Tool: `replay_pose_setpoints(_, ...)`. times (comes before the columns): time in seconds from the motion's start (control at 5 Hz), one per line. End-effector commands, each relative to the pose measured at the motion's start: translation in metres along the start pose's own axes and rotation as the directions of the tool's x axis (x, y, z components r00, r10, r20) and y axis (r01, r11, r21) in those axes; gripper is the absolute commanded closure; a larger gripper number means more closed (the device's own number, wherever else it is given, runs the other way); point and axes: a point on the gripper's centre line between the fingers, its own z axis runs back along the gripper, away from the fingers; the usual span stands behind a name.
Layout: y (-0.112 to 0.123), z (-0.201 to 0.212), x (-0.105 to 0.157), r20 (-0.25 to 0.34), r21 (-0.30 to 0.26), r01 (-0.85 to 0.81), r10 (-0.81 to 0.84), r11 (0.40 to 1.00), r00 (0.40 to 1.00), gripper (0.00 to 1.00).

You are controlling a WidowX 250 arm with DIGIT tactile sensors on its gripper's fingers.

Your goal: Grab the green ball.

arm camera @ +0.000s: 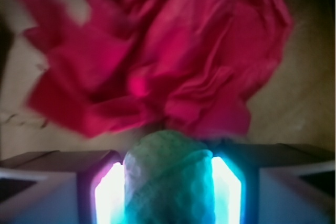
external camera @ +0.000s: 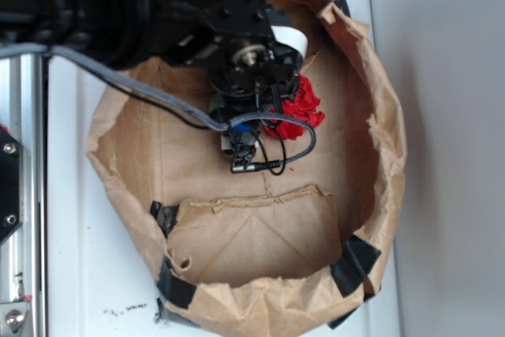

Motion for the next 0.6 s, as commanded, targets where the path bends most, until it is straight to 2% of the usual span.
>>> replay_pose_setpoints(0.0, 0.006, 0.112, 0.0, 0.188, -0.164, -0.036, 0.067, 0.986, 0.98, 1.0)
replay_pose_setpoints(0.2, 0.002, 0.145, -0.002, 0.197, -0.182, -0.04, 0.077, 0.982, 0.977, 1.0)
replay_pose_setpoints(0.4, -0.001, 0.136, -0.005, 0.177, -0.089, -0.058, 0.073, 0.994, 0.982, 1.0)
